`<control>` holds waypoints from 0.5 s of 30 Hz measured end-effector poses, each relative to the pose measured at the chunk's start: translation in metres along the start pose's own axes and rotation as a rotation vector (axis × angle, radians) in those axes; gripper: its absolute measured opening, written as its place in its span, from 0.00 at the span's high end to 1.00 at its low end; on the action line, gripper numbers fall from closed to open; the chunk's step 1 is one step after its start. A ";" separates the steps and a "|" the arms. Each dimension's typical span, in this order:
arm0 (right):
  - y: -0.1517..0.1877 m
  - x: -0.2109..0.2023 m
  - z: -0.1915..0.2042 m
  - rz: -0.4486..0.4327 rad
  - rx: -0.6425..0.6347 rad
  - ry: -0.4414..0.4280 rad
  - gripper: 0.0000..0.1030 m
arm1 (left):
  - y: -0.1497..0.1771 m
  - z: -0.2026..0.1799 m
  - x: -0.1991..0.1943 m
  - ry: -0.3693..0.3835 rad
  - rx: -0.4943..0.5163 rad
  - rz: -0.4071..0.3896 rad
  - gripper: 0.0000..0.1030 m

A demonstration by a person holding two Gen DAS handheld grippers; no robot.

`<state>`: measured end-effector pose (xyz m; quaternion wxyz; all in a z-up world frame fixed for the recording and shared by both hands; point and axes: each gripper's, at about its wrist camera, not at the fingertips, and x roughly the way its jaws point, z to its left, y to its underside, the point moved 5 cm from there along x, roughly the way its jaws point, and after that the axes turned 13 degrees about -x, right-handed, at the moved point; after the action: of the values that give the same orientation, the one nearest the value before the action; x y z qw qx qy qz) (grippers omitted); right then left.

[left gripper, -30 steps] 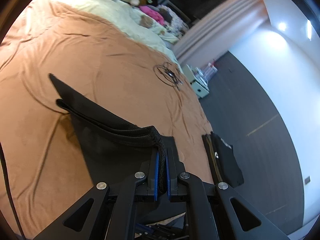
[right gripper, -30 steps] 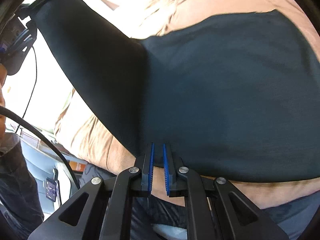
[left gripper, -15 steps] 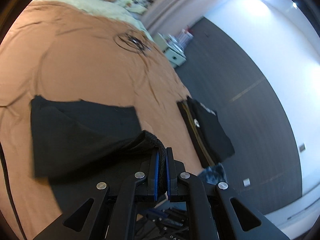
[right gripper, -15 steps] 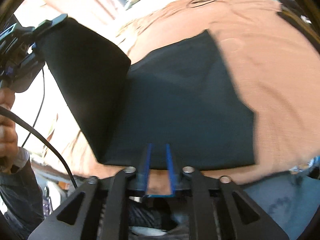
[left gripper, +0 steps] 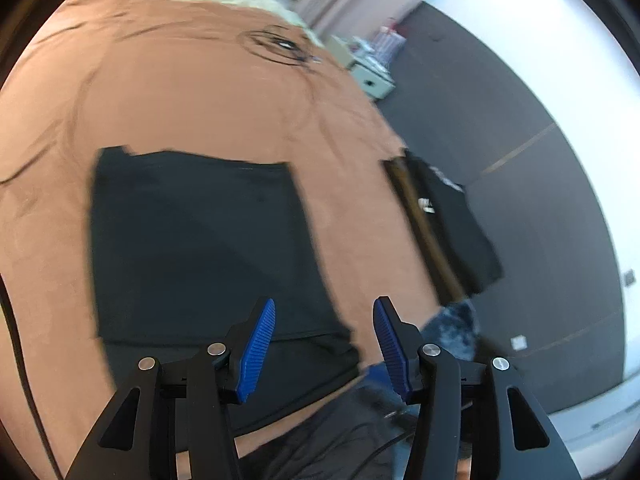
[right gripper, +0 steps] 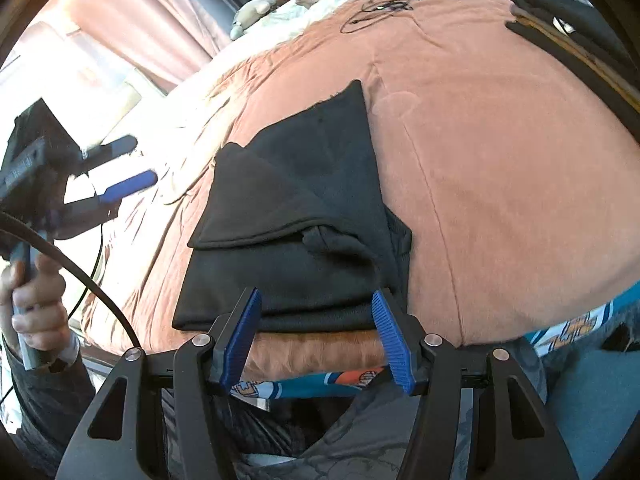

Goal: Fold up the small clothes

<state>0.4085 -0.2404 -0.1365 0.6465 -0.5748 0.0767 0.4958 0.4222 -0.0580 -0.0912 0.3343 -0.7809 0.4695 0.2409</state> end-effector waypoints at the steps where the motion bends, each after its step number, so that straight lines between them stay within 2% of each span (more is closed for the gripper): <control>1: -0.003 0.001 0.001 0.005 -0.018 0.005 0.46 | 0.001 0.011 -0.007 -0.023 -0.006 -0.016 0.48; 9: -0.010 0.017 -0.005 0.059 -0.069 0.117 0.50 | 0.016 0.098 -0.023 -0.153 -0.140 -0.035 0.48; 12: -0.012 0.024 -0.002 0.090 -0.099 0.132 0.59 | 0.029 0.122 -0.014 -0.184 -0.169 -0.011 0.49; 15: -0.018 0.032 0.006 0.104 -0.172 0.155 0.61 | 0.044 0.135 -0.001 -0.206 -0.184 0.021 0.49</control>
<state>0.4351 -0.2150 -0.1442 0.5605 -0.6598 0.1134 0.4874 0.3744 0.0289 -0.1925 0.3051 -0.7745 0.4166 0.3655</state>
